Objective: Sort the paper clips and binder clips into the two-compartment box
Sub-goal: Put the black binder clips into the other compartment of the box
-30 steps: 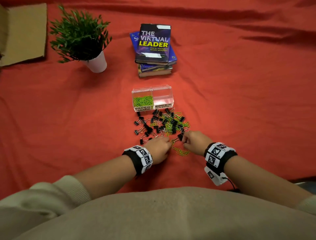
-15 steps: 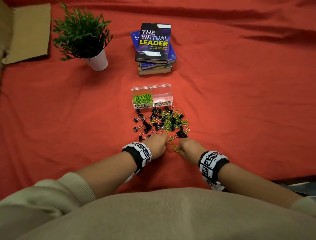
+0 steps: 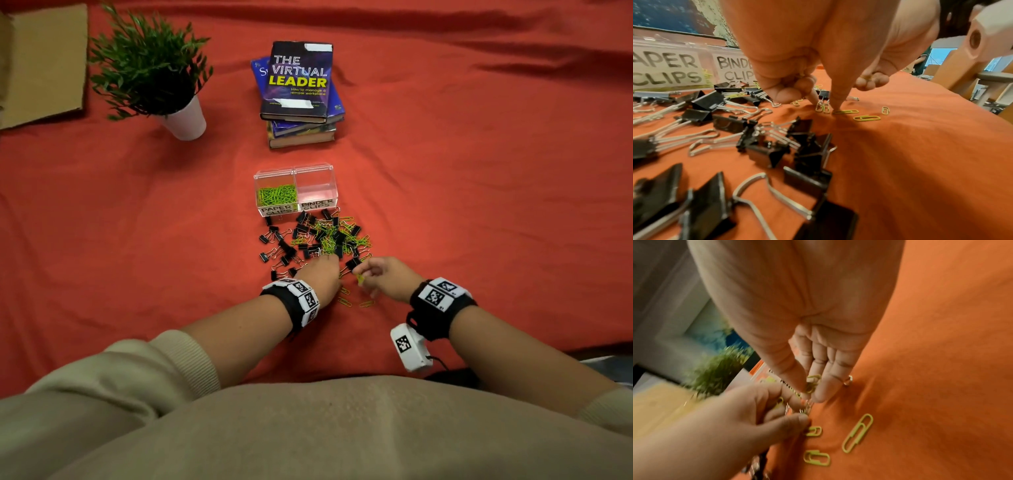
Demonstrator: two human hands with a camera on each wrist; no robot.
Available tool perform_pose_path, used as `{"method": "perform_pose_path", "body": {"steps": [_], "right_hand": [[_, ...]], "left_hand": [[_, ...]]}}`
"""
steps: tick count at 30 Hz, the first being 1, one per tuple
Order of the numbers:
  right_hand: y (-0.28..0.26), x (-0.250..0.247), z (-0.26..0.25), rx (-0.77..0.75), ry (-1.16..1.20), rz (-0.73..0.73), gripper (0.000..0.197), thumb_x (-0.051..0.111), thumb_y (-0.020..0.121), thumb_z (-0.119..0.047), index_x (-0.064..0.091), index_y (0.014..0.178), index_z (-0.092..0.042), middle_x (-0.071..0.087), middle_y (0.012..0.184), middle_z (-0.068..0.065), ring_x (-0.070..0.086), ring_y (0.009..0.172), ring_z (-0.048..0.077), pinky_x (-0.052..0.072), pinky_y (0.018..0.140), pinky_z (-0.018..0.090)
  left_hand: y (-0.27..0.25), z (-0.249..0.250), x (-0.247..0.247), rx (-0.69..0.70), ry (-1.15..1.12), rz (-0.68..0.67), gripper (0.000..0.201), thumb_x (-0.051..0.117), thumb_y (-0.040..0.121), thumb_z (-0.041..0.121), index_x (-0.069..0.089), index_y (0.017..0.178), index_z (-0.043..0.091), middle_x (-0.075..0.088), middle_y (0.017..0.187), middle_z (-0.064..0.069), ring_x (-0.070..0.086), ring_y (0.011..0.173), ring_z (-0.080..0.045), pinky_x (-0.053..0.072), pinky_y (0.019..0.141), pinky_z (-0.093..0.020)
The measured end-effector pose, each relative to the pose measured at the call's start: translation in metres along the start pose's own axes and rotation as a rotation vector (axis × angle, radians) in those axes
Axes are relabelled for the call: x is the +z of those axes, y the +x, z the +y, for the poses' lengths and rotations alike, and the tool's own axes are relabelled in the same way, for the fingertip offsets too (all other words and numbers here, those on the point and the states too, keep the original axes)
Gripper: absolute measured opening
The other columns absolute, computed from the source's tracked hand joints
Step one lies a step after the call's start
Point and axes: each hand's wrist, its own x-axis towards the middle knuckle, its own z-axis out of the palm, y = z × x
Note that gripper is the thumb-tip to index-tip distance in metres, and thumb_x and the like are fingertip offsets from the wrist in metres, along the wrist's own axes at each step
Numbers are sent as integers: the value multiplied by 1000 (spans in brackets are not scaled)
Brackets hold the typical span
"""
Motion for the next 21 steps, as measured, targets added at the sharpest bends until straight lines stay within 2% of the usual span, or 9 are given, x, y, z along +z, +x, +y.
{"method": "perform_pose_path", "body": {"steps": [3, 5, 7, 10, 13, 15, 17, 19, 21], "right_hand": [[-1, -5, -6, 49, 204, -9, 27, 39, 87, 12, 59, 87, -8, 53, 69, 7, 57, 50, 10, 49, 45, 18], [-1, -4, -8, 82, 222, -17, 25, 40, 89, 7, 57, 79, -9, 52, 66, 7, 56, 50, 13, 48, 45, 20], [0, 2, -8, 70, 48, -16, 17, 51, 88, -3, 57, 75, -11, 54, 64, 5, 54, 52, 14, 47, 50, 23], [3, 15, -8, -41, -424, 32, 10, 67, 80, -17, 58, 79, -14, 56, 66, -1, 53, 60, 14, 40, 53, 23], [7, 31, -9, -167, -723, 47, 24, 67, 80, -24, 59, 94, -6, 60, 91, 9, 57, 86, 25, 39, 67, 30], [9, 40, -8, -208, -827, 52, 28, 61, 84, -21, 56, 105, -3, 58, 110, 14, 55, 103, 31, 42, 81, 35], [11, 45, -5, -210, -870, 55, 27, 54, 88, -16, 54, 110, -1, 55, 117, 17, 54, 108, 33, 43, 88, 38], [10, 47, -3, -207, -881, 37, 23, 50, 89, -13, 54, 107, 0, 56, 114, 18, 55, 105, 33, 43, 88, 39], [7, 45, -4, -223, -815, 28, 11, 50, 87, -12, 56, 93, -5, 57, 99, 16, 55, 91, 30, 45, 82, 38]], "left_hand": [[5, 2, 0, -18, 7, 3, 35, 57, 92, 23, 47, 119, 3, 55, 124, -17, 55, 113, -34, 46, 90, -42], [5, 2, -1, -41, -3, -5, 30, 57, 92, 21, 49, 116, 4, 57, 120, -16, 57, 109, -34, 47, 86, -42], [5, 1, 0, -55, -2, -28, 28, 56, 93, 21, 50, 114, 5, 59, 118, -15, 58, 107, -33, 47, 83, -42], [4, 0, 1, -29, 78, -59, 29, 55, 93, 17, 48, 118, 4, 57, 120, -16, 58, 108, -34, 47, 82, -42], [3, -3, 3, 16, 187, -72, 30, 53, 93, 13, 45, 120, 1, 55, 122, -18, 57, 111, -35, 47, 88, -42], [0, -5, 3, 37, 239, -85, 31, 51, 91, 8, 44, 120, -1, 53, 123, -20, 56, 113, -35, 47, 91, -43], [-2, -8, 2, 62, 279, -93, 34, 51, 88, 2, 43, 120, -3, 52, 122, -21, 55, 113, -36, 48, 92, -43], [-4, -10, 1, 75, 287, -101, 36, 51, 87, 0, 42, 121, -4, 51, 122, -21, 54, 113, -36, 47, 92, -42], [-6, -12, 2, 70, 258, -99, 36, 52, 89, 2, 42, 123, -4, 49, 123, -20, 52, 115, -36, 45, 93, -42]]}}
